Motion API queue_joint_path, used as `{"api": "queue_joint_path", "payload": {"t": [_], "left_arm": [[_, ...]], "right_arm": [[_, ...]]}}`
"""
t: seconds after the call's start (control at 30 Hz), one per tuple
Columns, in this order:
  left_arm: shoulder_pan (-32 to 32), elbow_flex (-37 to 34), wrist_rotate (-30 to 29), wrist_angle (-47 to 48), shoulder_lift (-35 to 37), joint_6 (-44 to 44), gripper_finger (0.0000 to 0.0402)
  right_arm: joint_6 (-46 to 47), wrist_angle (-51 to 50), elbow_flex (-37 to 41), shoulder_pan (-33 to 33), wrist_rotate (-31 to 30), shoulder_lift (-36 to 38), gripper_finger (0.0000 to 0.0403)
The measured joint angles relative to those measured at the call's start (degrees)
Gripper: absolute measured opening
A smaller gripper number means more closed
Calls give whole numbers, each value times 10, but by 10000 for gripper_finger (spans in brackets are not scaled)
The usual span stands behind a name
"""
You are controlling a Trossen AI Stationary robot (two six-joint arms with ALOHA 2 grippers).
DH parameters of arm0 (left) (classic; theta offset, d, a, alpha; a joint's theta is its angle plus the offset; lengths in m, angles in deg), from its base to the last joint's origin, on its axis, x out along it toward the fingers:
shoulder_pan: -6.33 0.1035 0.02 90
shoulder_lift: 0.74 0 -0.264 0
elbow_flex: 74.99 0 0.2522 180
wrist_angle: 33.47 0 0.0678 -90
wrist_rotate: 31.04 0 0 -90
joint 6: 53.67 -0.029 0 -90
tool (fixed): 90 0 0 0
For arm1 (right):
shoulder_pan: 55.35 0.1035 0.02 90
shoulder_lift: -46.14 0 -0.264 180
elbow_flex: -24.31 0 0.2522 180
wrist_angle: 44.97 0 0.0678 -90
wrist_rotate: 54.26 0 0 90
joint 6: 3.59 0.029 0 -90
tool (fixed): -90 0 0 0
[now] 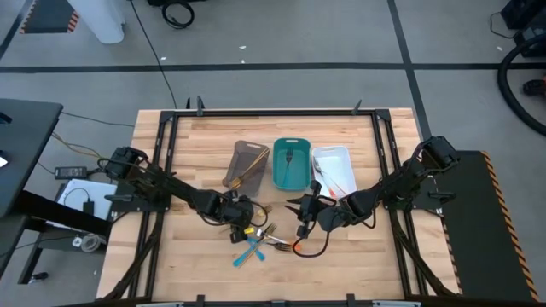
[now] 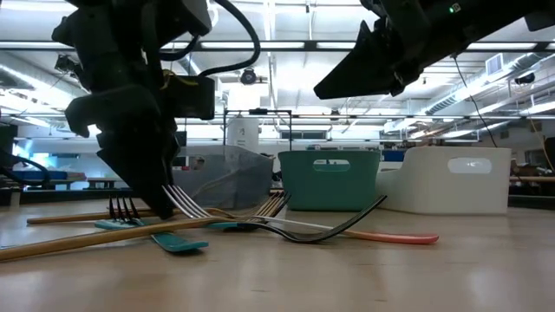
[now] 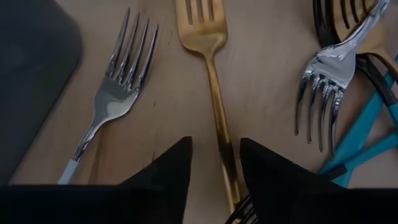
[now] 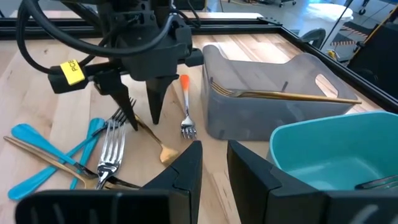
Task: Sort silverware by color (type)
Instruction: Put the gold fork into the black bin
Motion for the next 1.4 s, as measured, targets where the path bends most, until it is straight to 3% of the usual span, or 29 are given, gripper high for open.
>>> {"api": "queue_joint_path", "payload": {"t": [0.6,1.4], "left_arm": [[1,0,-2,21,0,15,33],[7,49,-9,108,-2,-30,30]], "right_arm": [[0,0,0,0,0,0,83],[-1,0,0,7,3,0,83]]}}
